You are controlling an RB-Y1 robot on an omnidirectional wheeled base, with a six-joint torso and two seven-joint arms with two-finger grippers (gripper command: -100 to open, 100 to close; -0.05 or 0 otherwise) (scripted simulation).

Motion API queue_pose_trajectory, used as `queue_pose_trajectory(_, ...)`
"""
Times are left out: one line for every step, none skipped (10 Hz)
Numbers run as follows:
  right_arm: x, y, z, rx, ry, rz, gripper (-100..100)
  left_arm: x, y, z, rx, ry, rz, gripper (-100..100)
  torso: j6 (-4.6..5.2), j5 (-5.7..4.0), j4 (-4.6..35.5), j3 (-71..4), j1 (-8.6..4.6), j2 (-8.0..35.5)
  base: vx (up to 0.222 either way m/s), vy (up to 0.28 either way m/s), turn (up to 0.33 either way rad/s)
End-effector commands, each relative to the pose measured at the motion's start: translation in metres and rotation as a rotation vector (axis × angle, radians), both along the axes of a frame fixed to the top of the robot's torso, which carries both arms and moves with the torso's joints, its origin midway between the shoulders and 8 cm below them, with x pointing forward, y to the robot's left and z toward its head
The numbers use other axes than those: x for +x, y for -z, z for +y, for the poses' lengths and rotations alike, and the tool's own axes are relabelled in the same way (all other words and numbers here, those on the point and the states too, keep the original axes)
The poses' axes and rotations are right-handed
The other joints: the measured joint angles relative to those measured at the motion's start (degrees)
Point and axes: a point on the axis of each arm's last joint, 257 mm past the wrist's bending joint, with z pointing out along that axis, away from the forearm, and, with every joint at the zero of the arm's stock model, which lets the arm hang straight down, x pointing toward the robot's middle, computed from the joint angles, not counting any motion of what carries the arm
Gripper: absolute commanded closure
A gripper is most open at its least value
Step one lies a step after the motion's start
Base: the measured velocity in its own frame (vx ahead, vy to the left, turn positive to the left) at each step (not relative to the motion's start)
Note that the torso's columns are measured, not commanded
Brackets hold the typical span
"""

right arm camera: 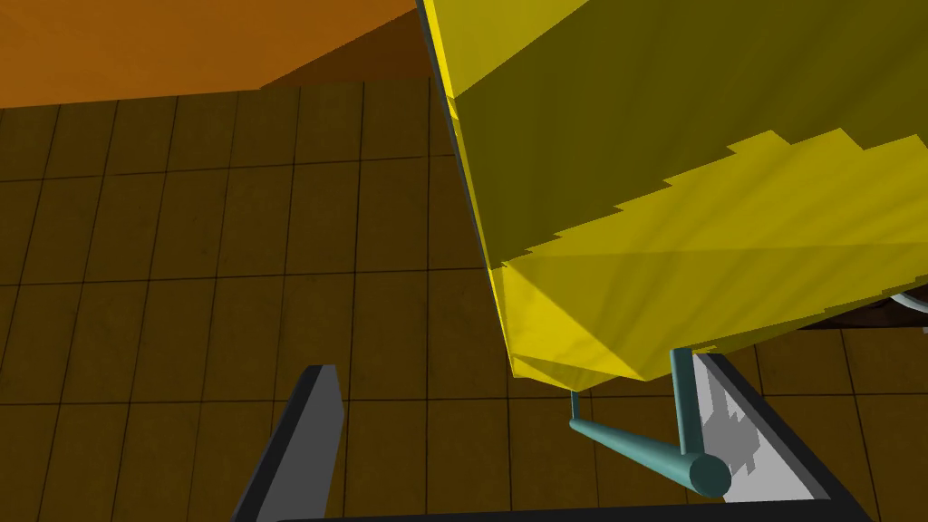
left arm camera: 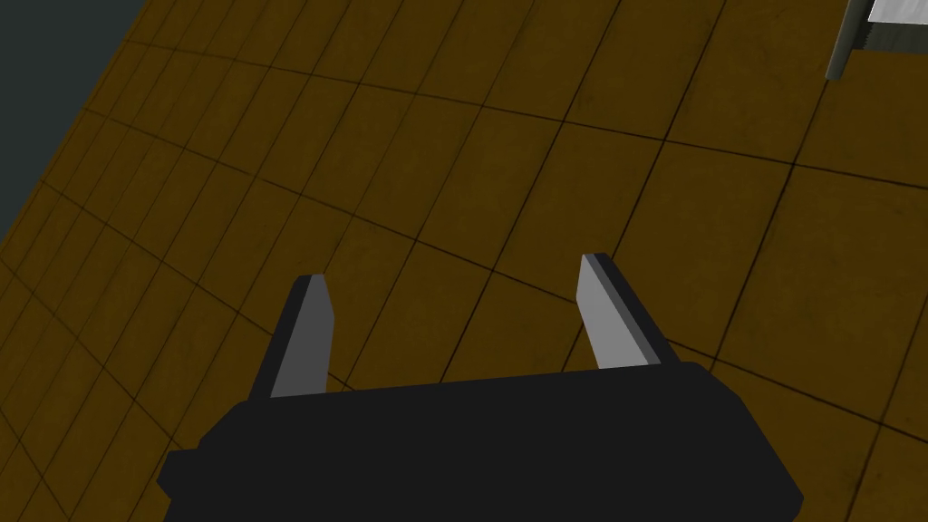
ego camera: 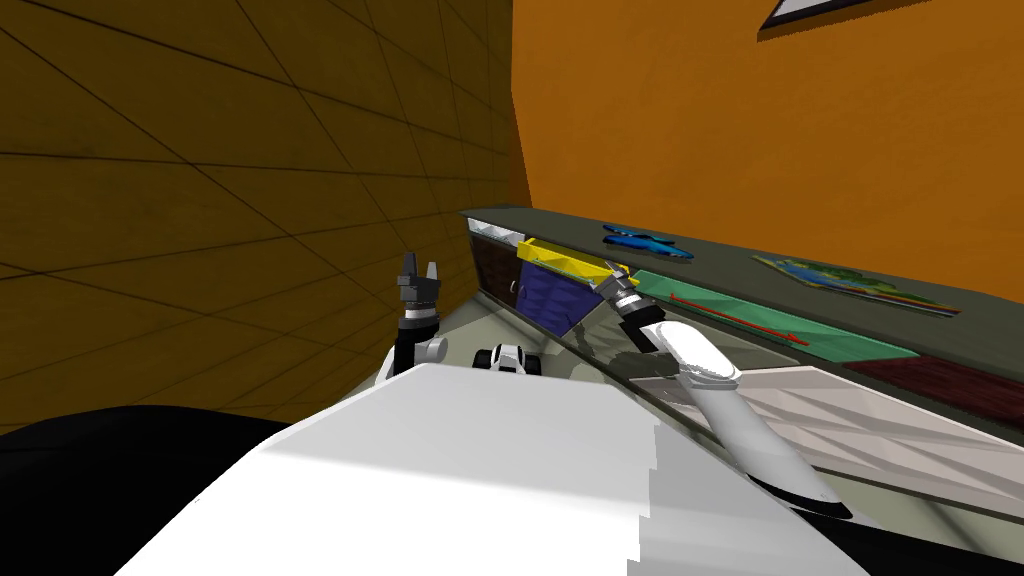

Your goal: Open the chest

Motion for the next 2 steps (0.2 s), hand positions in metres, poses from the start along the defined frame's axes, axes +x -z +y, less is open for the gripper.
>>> queue_pose_trajectory(0.0000, 0.0001, 0.0000, 0.000, 0.000, 0.000, 0, 0.0000, 0.0000, 0.0000, 0.000, 0.000, 0.000, 0, 0.01, 0.00, -0.01, 0.00, 0.00, -0.01, 0.000, 0.000, 0.000)
queue_pose_trajectory(0.0000, 0.0002, -0.0001, 0.000, 0.000, 0.000, 0, 0.0000, 0.0000, 0.0000, 0.000, 0.000, 0.000, 0, 0.01, 0.00, -0.01, -0.01, 0.00, -0.01, 0.000, 0.000, 0.000)
